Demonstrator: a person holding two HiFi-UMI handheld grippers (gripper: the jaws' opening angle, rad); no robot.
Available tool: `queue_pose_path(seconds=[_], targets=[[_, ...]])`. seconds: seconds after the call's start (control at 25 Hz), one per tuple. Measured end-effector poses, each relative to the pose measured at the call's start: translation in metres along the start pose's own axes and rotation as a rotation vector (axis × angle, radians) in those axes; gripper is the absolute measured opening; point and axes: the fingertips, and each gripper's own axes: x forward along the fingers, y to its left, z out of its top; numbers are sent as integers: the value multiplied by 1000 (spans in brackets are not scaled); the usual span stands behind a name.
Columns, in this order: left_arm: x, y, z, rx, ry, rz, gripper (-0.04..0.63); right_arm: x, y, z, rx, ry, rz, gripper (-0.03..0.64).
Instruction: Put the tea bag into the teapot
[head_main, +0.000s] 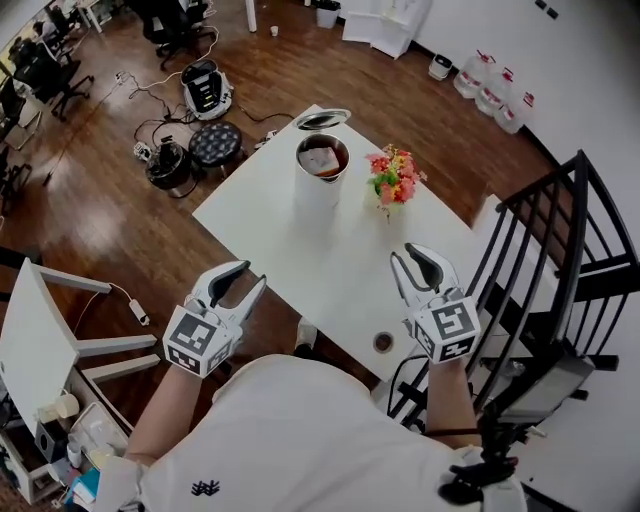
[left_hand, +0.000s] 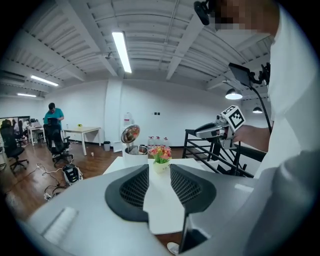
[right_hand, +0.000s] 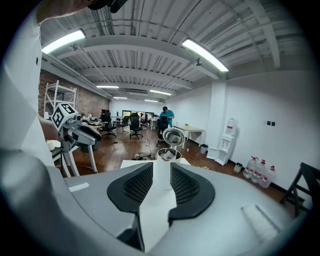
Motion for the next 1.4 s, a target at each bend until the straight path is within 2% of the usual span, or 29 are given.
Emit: queue_pose_path(seconds=[0.16,0.4,0.6,0.92,1.2,1.4], targets=[[-27,-26,-8,33,-11,-14,127,-41,28,-9,15,-9,-15,106],[-74,-63,-31,-3,-32,-40,127,-86,79,-16,17,-5,-1,119],[-90,-82,-40,-12,-37,-51,127,-118,108,-29,51,-15,15,124],[-95,-100,-17,-50,-73,14,126,-158,80,-5,-14,-59,12,137],[-72,-130,2,-55,-96,-8,127,-188,66,-14,-13,-65,23,153],[-63,-145,3,-32,-79,-29,127,-197,57,-20,-11,-67,20,156]])
